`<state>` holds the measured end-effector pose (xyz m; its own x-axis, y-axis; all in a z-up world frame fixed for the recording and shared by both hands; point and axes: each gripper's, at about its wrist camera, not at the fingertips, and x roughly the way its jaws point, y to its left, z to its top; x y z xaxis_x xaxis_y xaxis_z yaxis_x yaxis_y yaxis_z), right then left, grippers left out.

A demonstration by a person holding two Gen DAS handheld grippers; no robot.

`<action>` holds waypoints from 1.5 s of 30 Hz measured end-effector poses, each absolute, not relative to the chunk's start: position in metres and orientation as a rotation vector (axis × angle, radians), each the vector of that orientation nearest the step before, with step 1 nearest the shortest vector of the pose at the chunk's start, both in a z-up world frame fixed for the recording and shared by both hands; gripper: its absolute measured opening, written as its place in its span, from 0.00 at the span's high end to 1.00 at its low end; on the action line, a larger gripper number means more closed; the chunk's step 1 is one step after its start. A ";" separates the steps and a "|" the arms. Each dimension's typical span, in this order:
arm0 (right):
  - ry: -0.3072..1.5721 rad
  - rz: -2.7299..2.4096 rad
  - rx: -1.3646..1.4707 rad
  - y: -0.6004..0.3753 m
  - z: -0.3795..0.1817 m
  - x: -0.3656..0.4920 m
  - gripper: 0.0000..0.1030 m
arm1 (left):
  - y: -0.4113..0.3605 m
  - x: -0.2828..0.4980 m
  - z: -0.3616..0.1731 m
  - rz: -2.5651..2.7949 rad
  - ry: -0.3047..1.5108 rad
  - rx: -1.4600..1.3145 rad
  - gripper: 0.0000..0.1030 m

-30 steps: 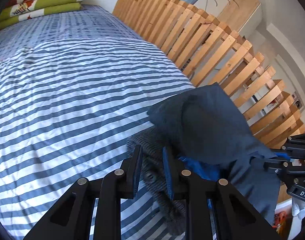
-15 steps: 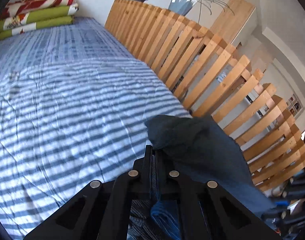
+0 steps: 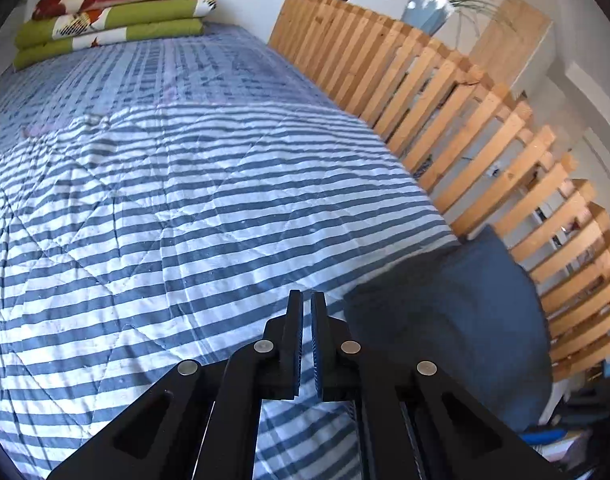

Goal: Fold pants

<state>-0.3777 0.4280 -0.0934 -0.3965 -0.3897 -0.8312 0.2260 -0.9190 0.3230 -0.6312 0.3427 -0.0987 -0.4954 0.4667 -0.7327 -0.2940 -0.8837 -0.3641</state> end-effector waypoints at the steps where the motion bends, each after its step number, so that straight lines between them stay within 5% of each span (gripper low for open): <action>1: -0.222 -2.352 1.411 0.434 -0.084 -0.371 0.68 | 0.347 -0.625 -0.093 2.357 -0.246 -1.221 0.96; 6: -0.226 -2.585 1.367 0.485 -0.069 -0.376 0.63 | 0.389 -0.588 -0.078 2.203 -0.156 -1.140 0.96; 11: -0.291 -2.667 1.696 0.549 -0.129 -0.404 0.66 | 0.420 -0.547 -0.119 2.150 0.052 -1.207 0.96; 16: -0.384 -2.688 1.584 0.566 -0.123 -0.386 0.69 | 0.394 -0.528 -0.110 2.190 0.024 -1.192 0.96; 22: -0.302 -2.751 1.380 0.529 -0.099 -0.419 0.68 | 0.396 -0.492 -0.088 2.116 -0.034 -1.154 0.96; 28: -0.024 -2.818 1.628 0.514 -0.130 -0.459 0.66 | 0.411 -0.455 -0.116 2.013 0.057 -1.269 0.93; 33: -0.266 -2.863 1.492 0.539 -0.106 -0.403 0.66 | 0.398 -0.423 -0.107 2.077 0.109 -1.248 0.91; 38: -0.339 -2.823 1.473 0.526 -0.109 -0.334 0.65 | 0.403 -0.426 -0.094 2.163 0.022 -1.235 0.68; 45: -0.327 -2.671 1.806 0.509 -0.151 -0.272 0.62 | 0.424 -0.408 -0.107 2.155 -0.034 -1.455 0.68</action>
<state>-0.2716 0.5090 -0.1514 -0.3754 -0.0307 -0.9264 -0.1937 -0.9748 0.1108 -0.4078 0.4243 -0.1066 -0.2758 0.4405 -0.8544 -0.4130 -0.8569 -0.3085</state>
